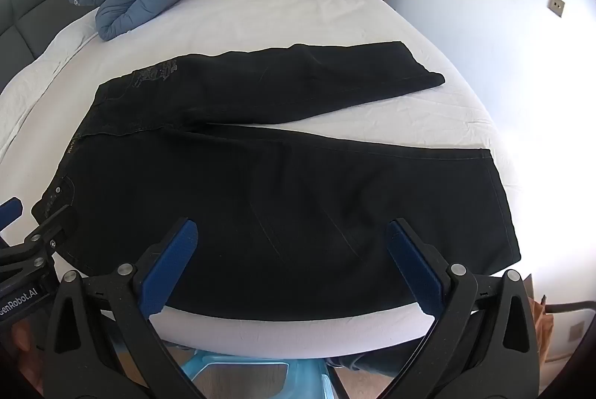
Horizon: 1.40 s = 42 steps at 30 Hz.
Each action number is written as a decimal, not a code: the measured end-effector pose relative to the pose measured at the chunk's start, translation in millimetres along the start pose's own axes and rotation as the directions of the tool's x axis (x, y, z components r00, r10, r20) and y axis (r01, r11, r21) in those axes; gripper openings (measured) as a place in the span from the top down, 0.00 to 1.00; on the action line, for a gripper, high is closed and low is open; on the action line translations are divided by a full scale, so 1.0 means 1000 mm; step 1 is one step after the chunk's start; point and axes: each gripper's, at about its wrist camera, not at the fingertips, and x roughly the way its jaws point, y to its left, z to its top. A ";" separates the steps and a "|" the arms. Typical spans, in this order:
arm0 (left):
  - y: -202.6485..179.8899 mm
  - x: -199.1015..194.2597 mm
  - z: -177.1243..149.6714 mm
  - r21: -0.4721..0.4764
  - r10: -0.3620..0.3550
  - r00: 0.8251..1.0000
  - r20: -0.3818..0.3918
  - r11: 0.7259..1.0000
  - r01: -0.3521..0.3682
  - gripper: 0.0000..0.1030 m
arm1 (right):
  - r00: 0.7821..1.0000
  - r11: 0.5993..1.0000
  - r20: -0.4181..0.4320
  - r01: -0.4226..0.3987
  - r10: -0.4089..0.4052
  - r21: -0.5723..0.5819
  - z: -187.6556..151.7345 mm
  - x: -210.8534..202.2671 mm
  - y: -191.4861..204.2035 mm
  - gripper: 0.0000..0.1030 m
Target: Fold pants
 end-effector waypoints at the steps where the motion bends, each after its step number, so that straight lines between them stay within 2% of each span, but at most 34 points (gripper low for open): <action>1: 0.000 0.000 0.000 -0.002 -0.002 1.000 -0.002 1.000 0.002 0.00 | 1.000 1.000 0.000 -0.001 0.001 0.000 0.000 0.000 0.000 0.00; 2: 0.006 0.000 0.000 -0.015 -0.018 1.000 0.006 1.000 0.018 0.00 | 1.000 1.000 -0.001 0.000 0.000 0.000 0.000 0.000 0.000 0.00; 4: 0.003 0.001 0.000 -0.005 -0.001 1.000 -0.002 1.000 0.001 0.00 | 1.000 1.000 -0.001 0.000 0.000 0.001 0.000 0.000 0.000 0.00; 42: 0.017 0.005 -0.010 -0.012 0.005 1.000 -0.015 1.000 -0.005 0.00 | 1.000 1.000 -0.006 -0.010 0.010 -0.014 -0.005 0.000 0.014 0.00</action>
